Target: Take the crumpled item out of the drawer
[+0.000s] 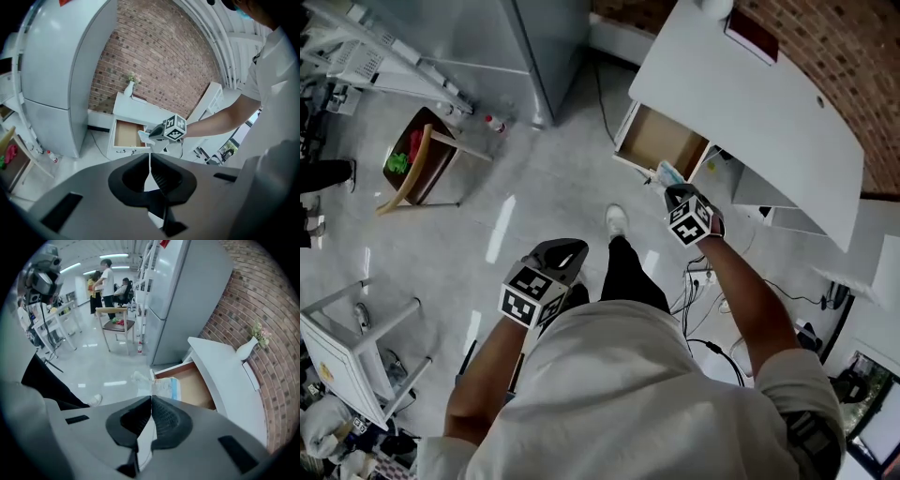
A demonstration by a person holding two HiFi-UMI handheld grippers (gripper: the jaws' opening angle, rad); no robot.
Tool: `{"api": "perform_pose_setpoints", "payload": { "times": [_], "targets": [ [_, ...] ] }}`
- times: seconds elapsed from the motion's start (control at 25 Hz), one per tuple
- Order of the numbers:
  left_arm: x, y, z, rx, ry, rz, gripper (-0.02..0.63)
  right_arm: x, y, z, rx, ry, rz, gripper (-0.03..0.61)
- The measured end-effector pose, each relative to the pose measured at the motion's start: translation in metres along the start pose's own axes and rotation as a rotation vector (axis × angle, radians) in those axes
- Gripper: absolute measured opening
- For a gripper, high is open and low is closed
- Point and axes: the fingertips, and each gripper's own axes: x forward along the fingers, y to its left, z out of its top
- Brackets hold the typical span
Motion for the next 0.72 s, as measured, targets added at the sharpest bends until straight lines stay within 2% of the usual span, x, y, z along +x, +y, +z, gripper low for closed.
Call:
{"api": "perform_pose_setpoints", "payload": {
  "times": [0.4,0.72],
  "targets": [
    [-0.077,-0.021,-0.054,0.013,-0.047,0.019,0.026,-0.112,0.127,0.011,0.051,-0.069,0.018,0.029],
    [-0.109,-0.030,-0.093,0.016,-0.040,0.028,0.026,-0.154,0.201,0.009,0.038,-0.086,0.044,0.029]
  ]
}}
